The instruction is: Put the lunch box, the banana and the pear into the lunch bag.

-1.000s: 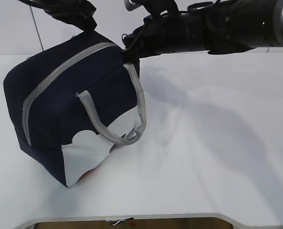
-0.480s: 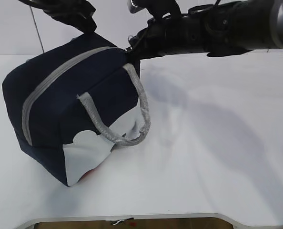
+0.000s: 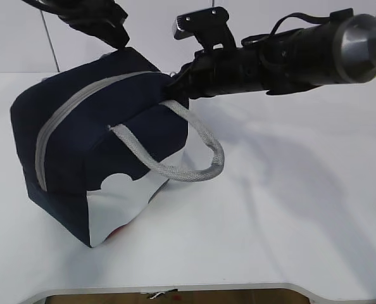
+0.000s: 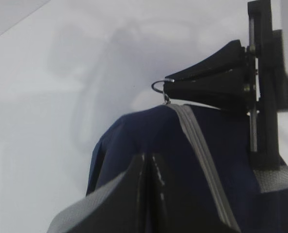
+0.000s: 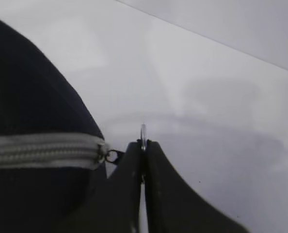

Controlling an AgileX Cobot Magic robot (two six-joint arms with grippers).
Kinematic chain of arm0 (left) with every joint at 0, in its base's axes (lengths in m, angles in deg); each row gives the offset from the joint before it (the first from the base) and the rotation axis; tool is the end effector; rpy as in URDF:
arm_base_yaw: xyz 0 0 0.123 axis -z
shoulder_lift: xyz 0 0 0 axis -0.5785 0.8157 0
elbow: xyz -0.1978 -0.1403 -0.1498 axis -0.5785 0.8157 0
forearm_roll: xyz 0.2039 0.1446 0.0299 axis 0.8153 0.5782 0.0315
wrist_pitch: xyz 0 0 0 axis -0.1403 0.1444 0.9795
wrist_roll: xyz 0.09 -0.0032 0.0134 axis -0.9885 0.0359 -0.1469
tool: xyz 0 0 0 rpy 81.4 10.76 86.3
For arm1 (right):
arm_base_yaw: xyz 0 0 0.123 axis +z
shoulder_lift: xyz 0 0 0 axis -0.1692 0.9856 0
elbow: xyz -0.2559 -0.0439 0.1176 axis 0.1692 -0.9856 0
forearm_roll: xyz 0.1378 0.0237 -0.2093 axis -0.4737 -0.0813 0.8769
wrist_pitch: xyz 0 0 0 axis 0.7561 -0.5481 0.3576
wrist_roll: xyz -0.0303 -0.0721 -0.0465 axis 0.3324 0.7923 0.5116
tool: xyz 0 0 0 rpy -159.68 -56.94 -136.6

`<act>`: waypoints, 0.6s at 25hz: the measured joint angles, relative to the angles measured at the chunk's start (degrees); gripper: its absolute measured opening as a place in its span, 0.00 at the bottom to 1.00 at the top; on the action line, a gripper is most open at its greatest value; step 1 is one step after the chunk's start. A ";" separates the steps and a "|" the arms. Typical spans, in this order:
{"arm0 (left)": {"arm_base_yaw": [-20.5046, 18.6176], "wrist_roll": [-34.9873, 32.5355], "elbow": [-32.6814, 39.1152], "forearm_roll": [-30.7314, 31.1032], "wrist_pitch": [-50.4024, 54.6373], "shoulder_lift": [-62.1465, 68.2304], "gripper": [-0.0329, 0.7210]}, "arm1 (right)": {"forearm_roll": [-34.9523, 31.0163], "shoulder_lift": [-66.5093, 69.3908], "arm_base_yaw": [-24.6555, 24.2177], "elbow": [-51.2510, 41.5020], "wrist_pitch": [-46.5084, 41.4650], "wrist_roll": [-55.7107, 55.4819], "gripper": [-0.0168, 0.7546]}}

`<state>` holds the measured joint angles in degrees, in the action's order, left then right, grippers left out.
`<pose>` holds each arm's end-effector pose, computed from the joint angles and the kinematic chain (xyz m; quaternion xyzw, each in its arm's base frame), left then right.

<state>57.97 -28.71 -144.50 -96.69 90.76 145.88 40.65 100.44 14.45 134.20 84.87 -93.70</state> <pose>0.3815 -0.1835 0.3383 0.3385 0.8731 -0.1409 0.3215 0.4284 0.2063 0.2193 -0.2630 0.8113 0.1368 0.5039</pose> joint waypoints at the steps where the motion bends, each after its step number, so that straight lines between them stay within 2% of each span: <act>1: 0.00 -0.03 0.00 0.00 0.27 0.00 0.03 | 0.00 0.47 -0.07 0.00 -0.26 -0.26 0.04; 13: 0.00 0.05 -0.04 -0.26 2.58 0.00 0.03 | 0.21 1.16 -0.15 0.08 0.04 -1.91 0.04; 15: 0.00 0.66 -0.04 -1.52 2.93 0.00 0.06 | 0.21 0.78 -0.15 0.08 0.13 -1.91 0.04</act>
<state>57.97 -28.05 -144.54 -98.21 93.69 145.88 40.87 101.21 14.30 134.29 85.00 -95.61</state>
